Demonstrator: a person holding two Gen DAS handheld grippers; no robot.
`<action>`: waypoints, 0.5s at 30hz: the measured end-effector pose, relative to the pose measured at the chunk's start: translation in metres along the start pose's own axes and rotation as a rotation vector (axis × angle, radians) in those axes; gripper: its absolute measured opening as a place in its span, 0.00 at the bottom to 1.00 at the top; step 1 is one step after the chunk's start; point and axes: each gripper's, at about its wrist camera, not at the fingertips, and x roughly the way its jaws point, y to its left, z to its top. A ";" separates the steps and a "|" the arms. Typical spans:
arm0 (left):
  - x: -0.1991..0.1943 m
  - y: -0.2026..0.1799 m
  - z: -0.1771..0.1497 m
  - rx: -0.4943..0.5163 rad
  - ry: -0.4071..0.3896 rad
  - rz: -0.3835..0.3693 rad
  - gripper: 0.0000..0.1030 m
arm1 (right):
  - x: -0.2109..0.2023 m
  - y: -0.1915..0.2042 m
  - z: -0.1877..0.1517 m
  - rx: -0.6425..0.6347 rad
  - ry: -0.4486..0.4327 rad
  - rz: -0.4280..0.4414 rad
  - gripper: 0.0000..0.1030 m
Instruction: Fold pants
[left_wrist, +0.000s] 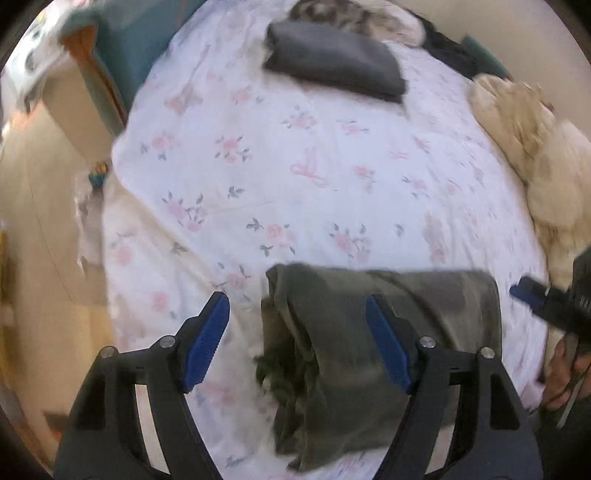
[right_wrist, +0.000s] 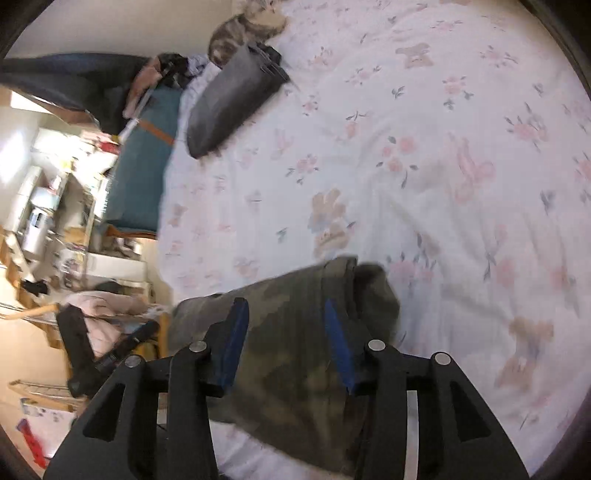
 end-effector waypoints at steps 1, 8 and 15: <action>0.013 0.007 -0.006 -0.047 0.019 -0.035 0.71 | 0.006 0.001 0.004 -0.016 0.004 -0.018 0.44; 0.034 0.008 -0.017 -0.079 0.058 -0.108 0.71 | 0.024 0.008 0.011 -0.121 -0.002 -0.051 0.39; 0.043 -0.004 -0.020 -0.015 0.076 -0.144 0.43 | 0.048 0.003 0.004 -0.119 0.090 -0.075 0.28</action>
